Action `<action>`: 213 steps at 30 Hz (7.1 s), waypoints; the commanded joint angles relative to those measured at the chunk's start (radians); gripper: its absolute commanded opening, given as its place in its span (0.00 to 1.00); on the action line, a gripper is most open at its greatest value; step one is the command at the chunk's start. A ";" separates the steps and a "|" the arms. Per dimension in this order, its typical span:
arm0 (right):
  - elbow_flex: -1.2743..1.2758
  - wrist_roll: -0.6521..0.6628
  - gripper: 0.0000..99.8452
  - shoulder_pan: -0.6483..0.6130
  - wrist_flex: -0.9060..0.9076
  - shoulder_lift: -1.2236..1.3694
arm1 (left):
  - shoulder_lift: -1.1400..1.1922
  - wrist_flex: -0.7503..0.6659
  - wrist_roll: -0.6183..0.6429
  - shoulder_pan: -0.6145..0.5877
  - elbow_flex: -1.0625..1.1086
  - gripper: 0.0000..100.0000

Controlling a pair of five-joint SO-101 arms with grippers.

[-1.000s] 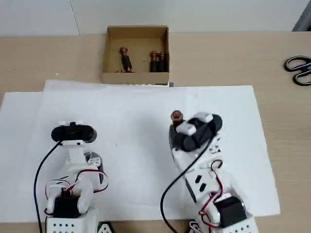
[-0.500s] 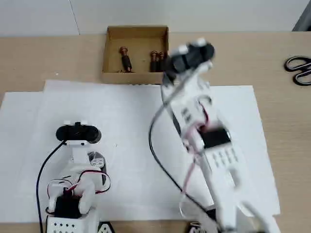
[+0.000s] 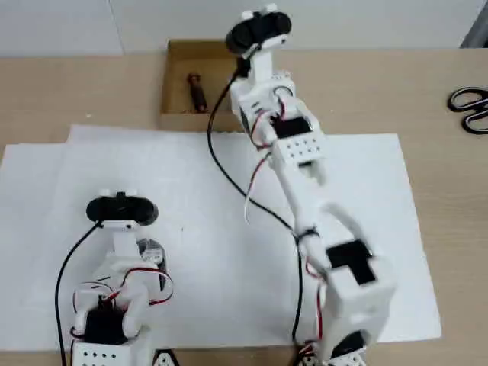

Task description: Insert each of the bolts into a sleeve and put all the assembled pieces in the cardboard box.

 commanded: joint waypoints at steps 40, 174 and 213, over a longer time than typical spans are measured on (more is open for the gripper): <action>-0.678 0.104 0.24 -0.042 0.213 0.473 | -0.011 -0.031 -0.005 0.003 -0.004 0.01; 1.720 0.140 0.00 0.527 0.940 -2.157 | -0.011 -0.031 -0.005 0.003 -0.004 0.01; 1.720 0.140 0.00 0.527 0.940 -2.157 | -0.011 -0.031 -0.005 0.003 -0.004 0.01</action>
